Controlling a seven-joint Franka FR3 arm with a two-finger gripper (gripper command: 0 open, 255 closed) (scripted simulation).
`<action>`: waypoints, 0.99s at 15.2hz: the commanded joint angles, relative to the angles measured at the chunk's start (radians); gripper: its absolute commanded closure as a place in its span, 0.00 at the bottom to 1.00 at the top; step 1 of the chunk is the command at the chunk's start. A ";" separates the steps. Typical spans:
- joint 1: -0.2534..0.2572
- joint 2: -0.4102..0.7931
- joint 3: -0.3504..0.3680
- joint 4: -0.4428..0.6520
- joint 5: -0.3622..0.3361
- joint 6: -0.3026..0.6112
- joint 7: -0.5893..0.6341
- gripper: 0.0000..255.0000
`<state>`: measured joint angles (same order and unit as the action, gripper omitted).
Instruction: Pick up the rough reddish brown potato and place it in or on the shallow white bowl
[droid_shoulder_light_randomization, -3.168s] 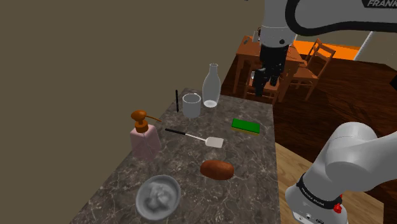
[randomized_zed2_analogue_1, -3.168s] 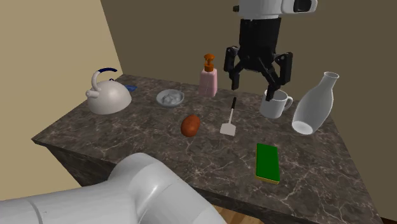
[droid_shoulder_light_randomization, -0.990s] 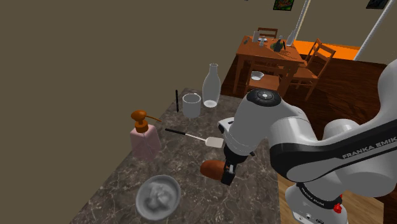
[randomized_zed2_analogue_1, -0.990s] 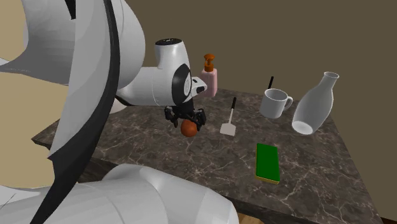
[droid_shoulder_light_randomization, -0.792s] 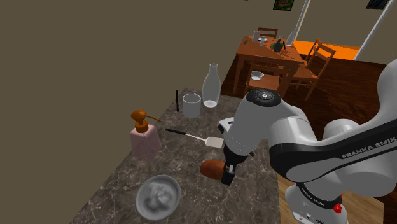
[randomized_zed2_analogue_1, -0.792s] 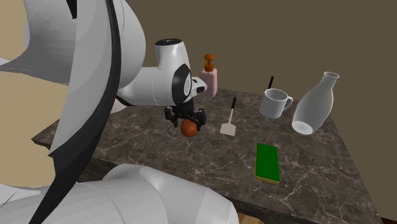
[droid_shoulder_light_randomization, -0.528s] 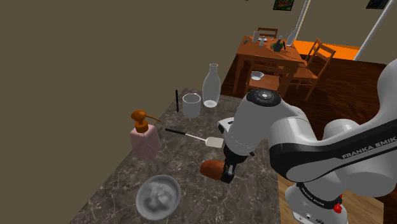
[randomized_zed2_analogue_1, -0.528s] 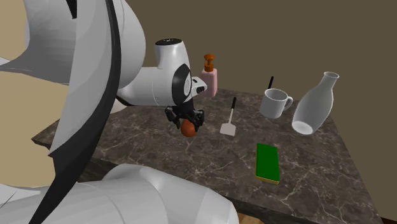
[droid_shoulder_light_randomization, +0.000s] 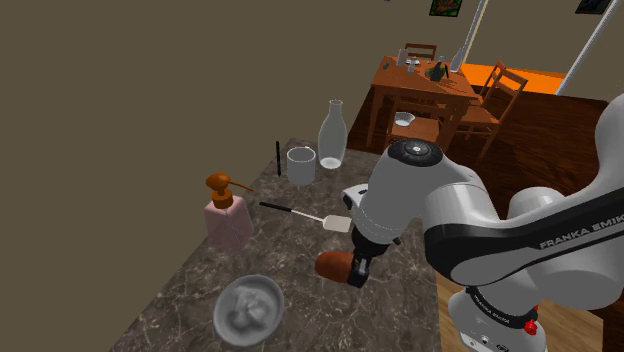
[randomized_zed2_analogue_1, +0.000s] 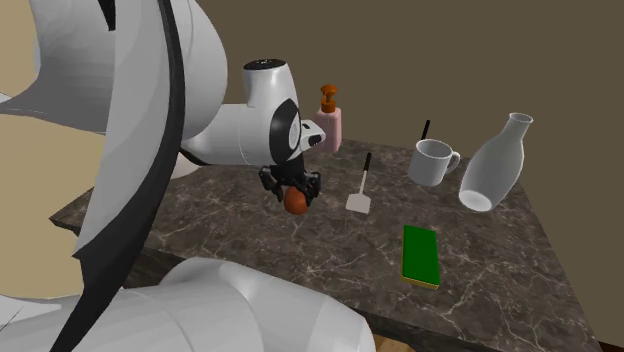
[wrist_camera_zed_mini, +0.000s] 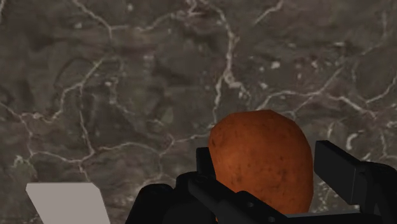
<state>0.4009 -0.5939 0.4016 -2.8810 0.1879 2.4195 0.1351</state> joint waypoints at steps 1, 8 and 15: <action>0.001 -0.018 -0.007 0.011 -0.002 -0.030 -0.004 1.00; 0.005 -0.091 -0.035 0.067 -0.010 -0.157 -0.015 1.00; 0.003 -0.142 -0.059 0.134 -0.022 -0.274 -0.023 1.00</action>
<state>0.4049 -0.7301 0.3464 -2.7593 0.1679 2.1631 0.1134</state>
